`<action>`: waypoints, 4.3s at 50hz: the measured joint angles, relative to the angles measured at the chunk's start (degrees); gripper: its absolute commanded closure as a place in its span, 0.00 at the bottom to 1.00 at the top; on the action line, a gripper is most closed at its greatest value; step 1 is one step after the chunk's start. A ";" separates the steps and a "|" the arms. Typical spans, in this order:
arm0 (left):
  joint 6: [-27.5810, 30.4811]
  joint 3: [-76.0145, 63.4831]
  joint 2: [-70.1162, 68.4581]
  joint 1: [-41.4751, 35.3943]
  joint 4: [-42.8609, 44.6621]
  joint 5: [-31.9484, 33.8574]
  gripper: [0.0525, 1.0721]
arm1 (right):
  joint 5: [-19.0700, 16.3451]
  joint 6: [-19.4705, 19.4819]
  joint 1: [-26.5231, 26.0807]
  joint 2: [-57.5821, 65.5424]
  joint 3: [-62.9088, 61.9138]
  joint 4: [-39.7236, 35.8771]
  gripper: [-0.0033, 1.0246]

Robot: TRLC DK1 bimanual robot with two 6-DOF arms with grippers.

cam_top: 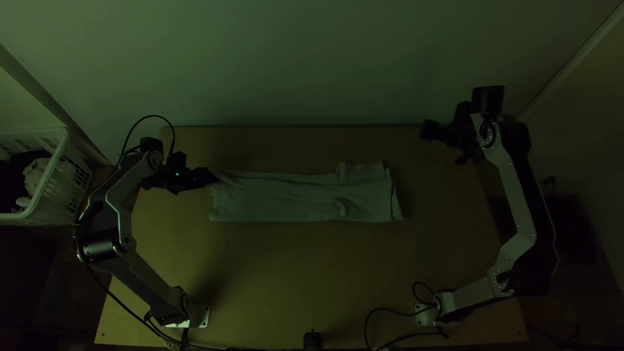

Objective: Fold the t-shirt

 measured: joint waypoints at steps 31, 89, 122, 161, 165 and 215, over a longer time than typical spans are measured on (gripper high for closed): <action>-0.20 -0.83 5.09 -3.58 3.02 6.21 0.05 | 0.20 0.61 -0.76 -10.16 -5.22 0.07 0.04; -10.10 -4.52 -4.26 -12.31 2.40 -21.70 0.98 | 0.20 2.78 1.05 -16.65 -21.81 5.75 0.04; 0.15 22.53 -4.26 -0.79 -20.37 -40.39 0.97 | 0.22 3.19 0.31 -20.37 -30.47 13.18 0.04; -5.11 41.72 -0.85 -28.48 -35.91 -47.10 0.97 | 0.22 4.07 -0.98 -27.41 -35.63 13.84 0.04; -6.73 41.72 0.90 -30.80 -35.91 -47.12 0.97 | 0.22 4.07 -1.57 -28.28 -35.67 13.84 0.04; -21.29 52.41 22.56 -53.77 -29.38 -39.06 0.05 | 0.22 6.19 -1.92 -32.41 -45.46 14.95 0.05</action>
